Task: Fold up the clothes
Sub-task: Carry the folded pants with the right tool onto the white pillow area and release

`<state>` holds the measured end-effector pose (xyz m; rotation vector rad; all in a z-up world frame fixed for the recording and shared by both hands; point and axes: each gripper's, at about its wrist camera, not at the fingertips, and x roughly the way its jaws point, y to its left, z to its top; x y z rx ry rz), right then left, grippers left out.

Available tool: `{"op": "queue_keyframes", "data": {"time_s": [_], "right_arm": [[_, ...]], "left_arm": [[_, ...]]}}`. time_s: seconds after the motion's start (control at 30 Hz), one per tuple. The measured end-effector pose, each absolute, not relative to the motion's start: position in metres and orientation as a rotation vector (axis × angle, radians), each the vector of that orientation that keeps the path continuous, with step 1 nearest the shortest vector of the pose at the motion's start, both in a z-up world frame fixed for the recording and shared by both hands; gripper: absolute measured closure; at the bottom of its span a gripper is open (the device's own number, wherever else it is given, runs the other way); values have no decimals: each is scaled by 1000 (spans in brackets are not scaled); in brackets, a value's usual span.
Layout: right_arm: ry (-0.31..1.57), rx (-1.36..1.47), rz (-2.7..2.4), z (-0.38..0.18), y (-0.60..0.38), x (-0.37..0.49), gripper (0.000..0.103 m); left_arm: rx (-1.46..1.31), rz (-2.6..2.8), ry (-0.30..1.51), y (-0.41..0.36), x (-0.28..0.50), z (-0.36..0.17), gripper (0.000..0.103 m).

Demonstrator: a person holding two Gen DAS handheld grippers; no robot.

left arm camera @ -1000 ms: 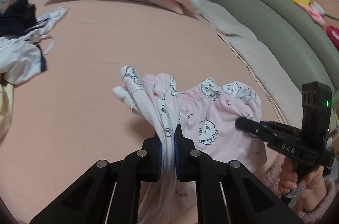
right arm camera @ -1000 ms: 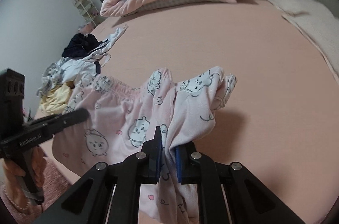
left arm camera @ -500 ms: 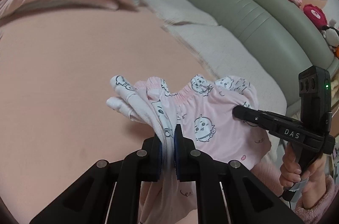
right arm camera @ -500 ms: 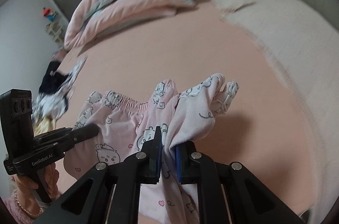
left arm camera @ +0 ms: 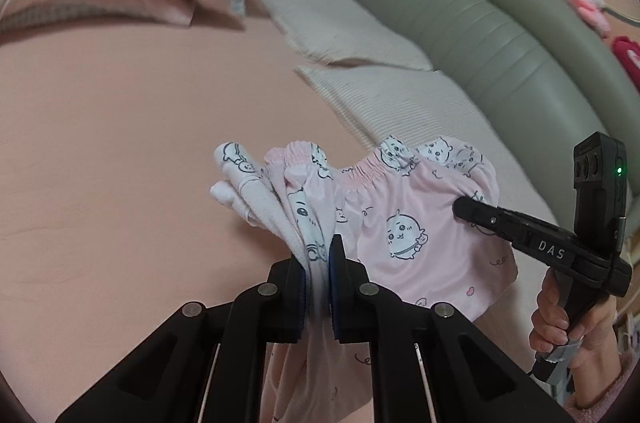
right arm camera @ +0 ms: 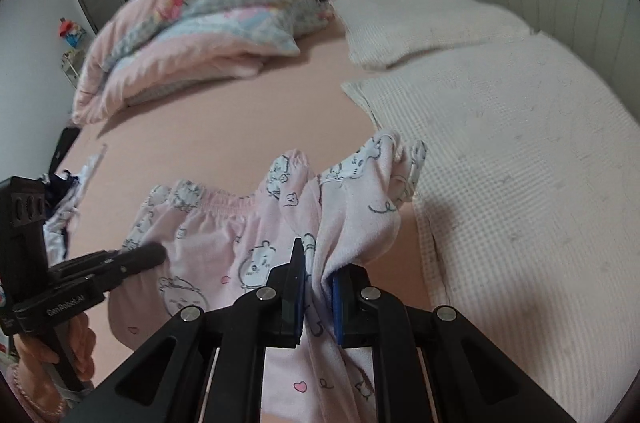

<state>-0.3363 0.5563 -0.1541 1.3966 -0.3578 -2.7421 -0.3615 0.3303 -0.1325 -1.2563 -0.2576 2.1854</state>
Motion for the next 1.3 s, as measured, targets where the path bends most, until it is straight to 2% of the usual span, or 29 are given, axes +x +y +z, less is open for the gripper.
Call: {"op": "queue_keyframes", "data": {"time_s": [0.17,0.2,0.23,0.27,0.3,0.33,0.43,0.53,0.7,0.73,0.83,0.87,0.9,1.03,1.1,1.17,1.3], "right_arm": [[-288,1674,-2670,-237,575,-360,91],[-339,1658,-2680,-236,581,-356,91],[-397,1633,-2691,-234,587,-352,90],[-455,1608,-2702,-232,593,-347,89],[-513,1582,-2712,-230,599,-343,89],[-528,1552,-2743,-223,602,-338,89],[-399,1443,-2934,-197,594,-320,89],[-305,1399,-2881,-188,568,-315,88],[-236,1562,-2714,-226,546,-319,86],[-220,1598,-2702,-236,545,-319,91],[-276,1573,-2816,-228,578,-303,91],[-305,1582,-2856,-224,588,-298,91],[-334,1590,-2896,-220,599,-294,85],[-184,1513,-2841,-205,578,-289,83],[-89,1487,-2806,-205,556,-294,82],[-26,1513,-2785,-212,540,-301,82],[-3,1624,-2821,-230,550,-302,82]], "left_arm": [[-1442,2137,-183,333,-391,-188,93],[-1444,2125,-210,327,-390,-188,92],[-1439,2132,-221,321,-388,-186,87],[-1410,2193,-183,316,-383,-178,73],[-1380,2254,-145,311,-377,-171,66],[-1325,2327,-109,305,-370,-161,63],[-1126,2419,-60,303,-348,-133,58],[-1192,2286,26,329,-340,-142,58],[-1315,2277,296,347,-315,-182,55],[-1314,2288,259,336,-313,-181,55],[-1337,2316,229,312,-310,-175,55],[-1322,2310,215,311,-309,-169,55],[-1277,2304,212,315,-306,-159,55],[-1134,2277,252,349,-308,-134,55],[-1203,2232,248,369,-322,-143,59],[-1311,2193,248,370,-331,-162,66],[-1303,2226,278,351,-326,-172,66]]}}
